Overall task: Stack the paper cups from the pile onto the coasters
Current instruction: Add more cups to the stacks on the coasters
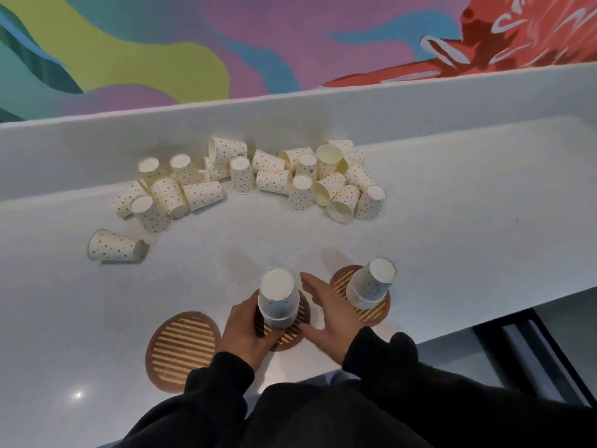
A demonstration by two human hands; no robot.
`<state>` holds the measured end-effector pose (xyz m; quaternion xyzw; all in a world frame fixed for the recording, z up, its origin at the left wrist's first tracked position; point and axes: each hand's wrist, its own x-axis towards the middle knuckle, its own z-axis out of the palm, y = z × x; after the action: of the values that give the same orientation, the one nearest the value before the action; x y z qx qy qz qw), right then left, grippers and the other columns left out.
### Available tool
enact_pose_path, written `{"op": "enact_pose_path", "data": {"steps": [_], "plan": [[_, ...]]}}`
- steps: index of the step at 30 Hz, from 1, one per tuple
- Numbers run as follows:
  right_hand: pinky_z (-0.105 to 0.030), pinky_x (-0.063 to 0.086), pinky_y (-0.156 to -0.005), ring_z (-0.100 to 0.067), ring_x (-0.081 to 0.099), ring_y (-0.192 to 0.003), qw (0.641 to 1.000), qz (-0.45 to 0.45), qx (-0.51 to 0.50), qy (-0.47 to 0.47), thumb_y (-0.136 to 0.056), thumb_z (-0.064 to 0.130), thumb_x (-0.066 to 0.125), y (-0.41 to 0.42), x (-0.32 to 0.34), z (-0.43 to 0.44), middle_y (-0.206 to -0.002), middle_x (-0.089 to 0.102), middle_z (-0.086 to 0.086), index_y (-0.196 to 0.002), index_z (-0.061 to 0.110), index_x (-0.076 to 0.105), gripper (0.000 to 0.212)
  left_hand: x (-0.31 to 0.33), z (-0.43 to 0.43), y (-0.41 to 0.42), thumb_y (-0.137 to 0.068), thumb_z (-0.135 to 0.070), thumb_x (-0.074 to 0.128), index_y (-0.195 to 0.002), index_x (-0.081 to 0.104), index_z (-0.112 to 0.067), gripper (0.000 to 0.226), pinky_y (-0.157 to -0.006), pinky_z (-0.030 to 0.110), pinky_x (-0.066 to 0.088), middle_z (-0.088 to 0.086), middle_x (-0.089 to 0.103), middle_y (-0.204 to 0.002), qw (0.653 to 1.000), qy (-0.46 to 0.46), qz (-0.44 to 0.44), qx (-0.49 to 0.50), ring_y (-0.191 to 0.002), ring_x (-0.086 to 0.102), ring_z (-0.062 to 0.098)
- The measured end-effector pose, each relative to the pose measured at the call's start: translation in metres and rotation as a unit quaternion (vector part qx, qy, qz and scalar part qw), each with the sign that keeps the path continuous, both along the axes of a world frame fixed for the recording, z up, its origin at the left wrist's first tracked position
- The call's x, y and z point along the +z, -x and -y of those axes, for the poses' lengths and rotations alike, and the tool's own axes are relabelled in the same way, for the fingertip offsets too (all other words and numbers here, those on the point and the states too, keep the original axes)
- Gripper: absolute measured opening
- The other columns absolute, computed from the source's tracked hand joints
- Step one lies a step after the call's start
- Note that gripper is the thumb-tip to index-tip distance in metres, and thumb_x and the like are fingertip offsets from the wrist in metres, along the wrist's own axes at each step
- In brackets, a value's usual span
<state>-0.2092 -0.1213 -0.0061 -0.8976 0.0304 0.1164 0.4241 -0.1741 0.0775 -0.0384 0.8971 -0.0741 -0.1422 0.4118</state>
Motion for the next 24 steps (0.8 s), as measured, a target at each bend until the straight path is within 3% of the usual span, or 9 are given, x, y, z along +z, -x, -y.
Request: {"op": "enact_pose_path", "data": {"steps": [4, 8, 10, 12, 14, 16, 19, 21, 24], "plan": [[-0.023, 0.044, -0.112, 0.001, 0.049, -0.137, 0.992, 0.092, -0.017, -0.082, -0.087, 0.028, 0.078, 0.011, 0.065, 0.027, -0.148, 0.052, 0.017, -0.151, 0.035, 0.038, 0.076, -0.005, 0.006, 0.0, -0.077, -0.031, 0.09, -0.14, 0.052, -0.022, 0.074, -0.096, 0.013, 0.036, -0.013, 0.054, -0.123, 1.0, -0.008, -0.02, 0.02, -0.115, 0.049, 0.007], [-0.028, 0.057, -0.092, -0.02, 0.067, -0.116, 0.958, 0.205, -0.108, -0.171, -0.09, 0.011, 0.074, -0.015, 0.107, 0.086, -0.121, 0.072, 0.006, -0.126, 0.021, 0.064, 0.038, -0.005, 0.006, 0.009, -0.068, -0.031, 0.095, -0.142, 0.033, -0.04, 0.098, -0.112, 0.041, 0.041, -0.01, 0.05, -0.139, 0.998, -0.015, 0.007, 0.055, -0.129, 0.046, 0.014], [-0.033, 0.06, -0.082, -0.021, 0.07, -0.105, 0.935, 0.199, -0.205, -0.213, -0.09, 0.003, 0.073, -0.045, 0.103, 0.12, -0.111, 0.075, -0.002, -0.112, 0.018, 0.07, 0.027, 0.008, 0.003, 0.016, -0.061, -0.04, 0.098, -0.151, 0.024, -0.044, 0.117, -0.115, 0.049, 0.04, -0.002, 0.044, -0.151, 0.995, -0.018, 0.018, 0.097, -0.136, 0.044, 0.02], [-0.038, 0.06, -0.077, -0.024, 0.068, -0.101, 0.908, 0.128, -0.308, -0.253, -0.089, 0.006, 0.075, -0.081, 0.078, 0.159, -0.112, 0.073, -0.009, -0.109, 0.015, 0.07, 0.022, 0.034, 0.003, 0.023, -0.056, -0.051, 0.097, -0.154, 0.02, -0.043, 0.125, -0.111, 0.044, 0.043, 0.0, 0.041, -0.155, 0.988, 0.014, 0.076, 0.135, -0.135, 0.046, 0.02], [-0.044, 0.059, -0.086, -0.023, 0.066, -0.103, 0.908, 0.058, -0.349, -0.224, -0.087, 0.017, 0.081, -0.11, 0.046, 0.192, -0.118, 0.068, -0.008, -0.116, 0.013, 0.065, 0.034, 0.075, 0.01, 0.03, -0.063, -0.054, 0.092, -0.154, 0.028, -0.028, 0.114, -0.104, 0.035, 0.046, 0.004, 0.045, -0.15, 0.963, 0.051, 0.215, 0.152, -0.13, 0.052, 0.024], [-0.046, 0.056, -0.095, -0.025, 0.063, -0.109, 0.925, 0.012, -0.342, -0.164, -0.082, 0.026, 0.086, -0.132, 0.017, 0.215, -0.124, 0.063, -0.004, -0.124, 0.017, 0.058, 0.051, 0.121, 0.026, 0.031, -0.07, -0.042, 0.084, -0.144, 0.041, 0.0, 0.095, -0.099, 0.034, 0.047, 0.006, 0.048, -0.142, 0.922, 0.052, 0.353, 0.148, -0.123, 0.055, 0.032], [-0.034, 0.046, -0.091, -0.023, 0.056, -0.112, 0.948, -0.039, -0.29, -0.127, -0.079, 0.029, 0.089, -0.156, -0.007, 0.228, -0.135, 0.055, -0.005, -0.138, 0.019, 0.048, 0.073, 0.172, 0.07, 0.016, -0.084, -0.022, 0.079, -0.117, 0.061, 0.013, 0.051, -0.095, 0.033, 0.047, 0.013, 0.059, -0.123, 0.866, 0.012, 0.487, 0.11, -0.112, 0.057, 0.029], [-0.033, 0.044, -0.094, -0.022, 0.053, -0.113, 0.954, -0.056, -0.263, -0.131, -0.078, 0.026, 0.089, -0.169, -0.016, 0.229, -0.138, 0.052, -0.005, -0.143, 0.02, 0.042, 0.081, 0.185, 0.107, -0.001, -0.087, -0.015, 0.077, -0.107, 0.07, 0.005, 0.029, -0.092, 0.03, 0.048, 0.015, 0.067, -0.11, 0.86, 0.016, 0.503, 0.078, -0.105, 0.061, 0.025], [-0.035, 0.047, -0.099, -0.025, 0.054, -0.117, 0.959, -0.036, -0.241, -0.146, -0.076, 0.018, 0.09, -0.185, -0.026, 0.225, -0.136, 0.053, -0.006, -0.142, 0.023, 0.042, 0.081, 0.178, 0.161, -0.036, -0.09, -0.016, 0.076, -0.111, 0.071, -0.01, 0.022, -0.084, 0.023, 0.048, 0.003, 0.068, -0.11, 0.909, 0.044, 0.413, 0.026, -0.1, 0.062, 0.016]]}}
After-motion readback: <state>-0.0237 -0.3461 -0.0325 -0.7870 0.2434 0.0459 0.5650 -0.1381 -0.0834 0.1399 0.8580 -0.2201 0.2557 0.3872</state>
